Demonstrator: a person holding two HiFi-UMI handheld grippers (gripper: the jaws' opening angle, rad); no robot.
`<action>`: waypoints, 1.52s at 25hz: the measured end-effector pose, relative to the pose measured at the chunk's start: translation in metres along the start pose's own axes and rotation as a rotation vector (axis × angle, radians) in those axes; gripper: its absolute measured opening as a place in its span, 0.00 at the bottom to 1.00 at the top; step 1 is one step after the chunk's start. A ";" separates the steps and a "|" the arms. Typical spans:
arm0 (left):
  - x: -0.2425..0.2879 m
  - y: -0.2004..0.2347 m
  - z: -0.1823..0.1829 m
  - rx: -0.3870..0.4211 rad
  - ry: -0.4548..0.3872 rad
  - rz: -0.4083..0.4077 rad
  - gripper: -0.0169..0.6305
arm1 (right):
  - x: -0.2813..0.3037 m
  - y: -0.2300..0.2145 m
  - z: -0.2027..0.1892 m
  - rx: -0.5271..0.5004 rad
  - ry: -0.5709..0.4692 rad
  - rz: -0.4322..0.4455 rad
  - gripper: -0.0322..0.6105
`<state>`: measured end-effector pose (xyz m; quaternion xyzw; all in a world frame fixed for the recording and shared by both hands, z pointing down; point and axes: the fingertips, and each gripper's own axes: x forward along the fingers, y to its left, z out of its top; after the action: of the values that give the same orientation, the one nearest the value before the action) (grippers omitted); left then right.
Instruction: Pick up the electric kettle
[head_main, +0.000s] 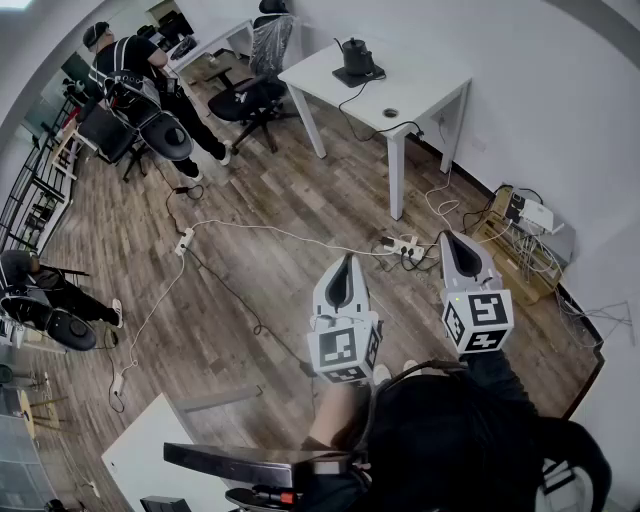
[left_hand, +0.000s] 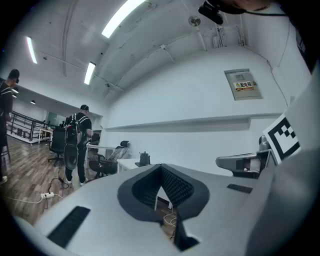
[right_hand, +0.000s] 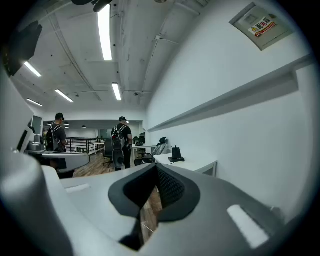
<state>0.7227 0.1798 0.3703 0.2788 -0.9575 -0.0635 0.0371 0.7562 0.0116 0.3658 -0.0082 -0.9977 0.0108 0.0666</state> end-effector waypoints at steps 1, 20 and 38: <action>0.000 0.000 0.001 0.001 -0.001 0.000 0.03 | 0.000 0.000 0.000 0.001 0.000 0.000 0.05; -0.015 0.017 -0.001 -0.046 0.005 0.022 0.03 | 0.002 0.014 0.002 0.051 -0.041 0.039 0.05; -0.022 0.125 -0.031 -0.084 0.052 0.112 0.03 | 0.068 0.080 -0.012 0.034 -0.054 0.042 0.05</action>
<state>0.6780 0.2932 0.4176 0.2246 -0.9668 -0.0942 0.0769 0.6920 0.0927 0.3849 -0.0275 -0.9984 0.0295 0.0398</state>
